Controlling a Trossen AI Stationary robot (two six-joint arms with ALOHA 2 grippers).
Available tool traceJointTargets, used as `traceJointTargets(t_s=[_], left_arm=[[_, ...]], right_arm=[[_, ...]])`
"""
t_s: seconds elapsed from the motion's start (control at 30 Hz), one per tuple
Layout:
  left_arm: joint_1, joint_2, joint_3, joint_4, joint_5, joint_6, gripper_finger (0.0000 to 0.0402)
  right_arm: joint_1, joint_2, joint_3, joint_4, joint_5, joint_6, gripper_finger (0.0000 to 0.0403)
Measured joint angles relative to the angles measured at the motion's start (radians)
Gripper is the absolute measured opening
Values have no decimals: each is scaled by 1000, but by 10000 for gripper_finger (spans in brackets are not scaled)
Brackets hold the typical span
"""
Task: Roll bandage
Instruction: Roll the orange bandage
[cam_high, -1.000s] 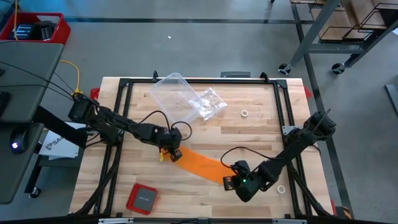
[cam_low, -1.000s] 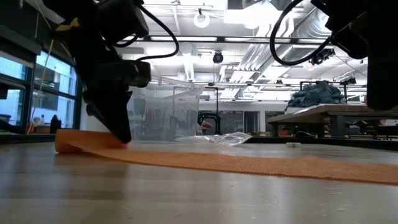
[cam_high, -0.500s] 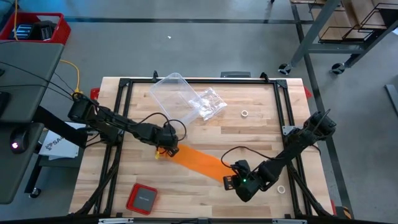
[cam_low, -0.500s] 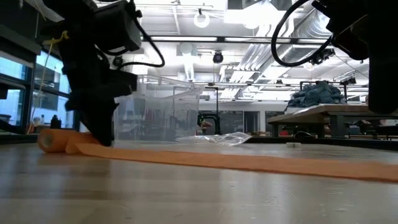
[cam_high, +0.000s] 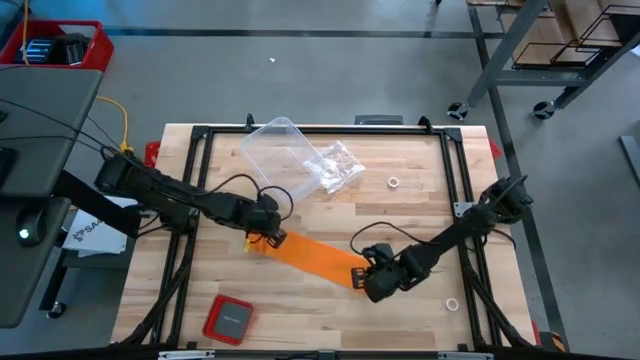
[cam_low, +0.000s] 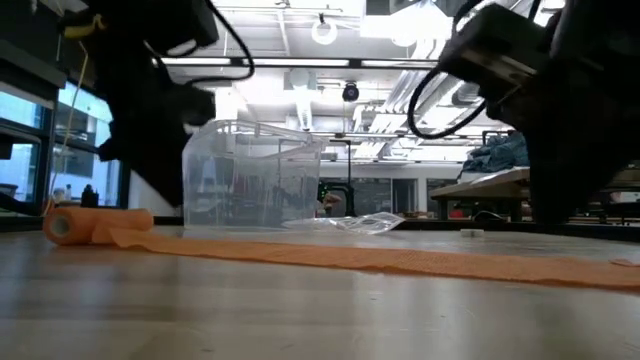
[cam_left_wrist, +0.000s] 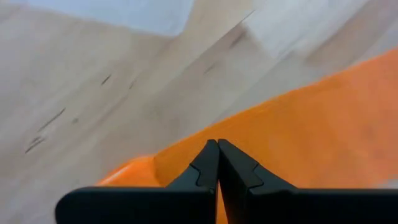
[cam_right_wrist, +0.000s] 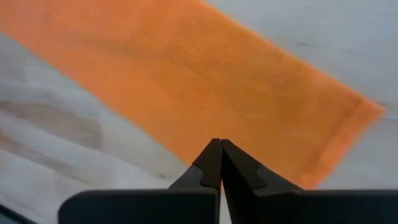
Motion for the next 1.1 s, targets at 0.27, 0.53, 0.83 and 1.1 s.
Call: traceJointTargets(t_s=[0.27,0.53,0.83,1.1], left_arm=[[-72,-185,0,9,72,-35,0],[-158,-250,0,10,-27,-130,0],[-198,-251,0,9,-26,-165,0],[-211,-251,0,9,-21,-182,0]], right_arm=[[15,2,0,-145,-75,-17,0],[5,15,0,-174,-78,-50,0],[-2,27,-1,-114,-29,-47,0],[-2,61,3,-141,-61,-52,0]])
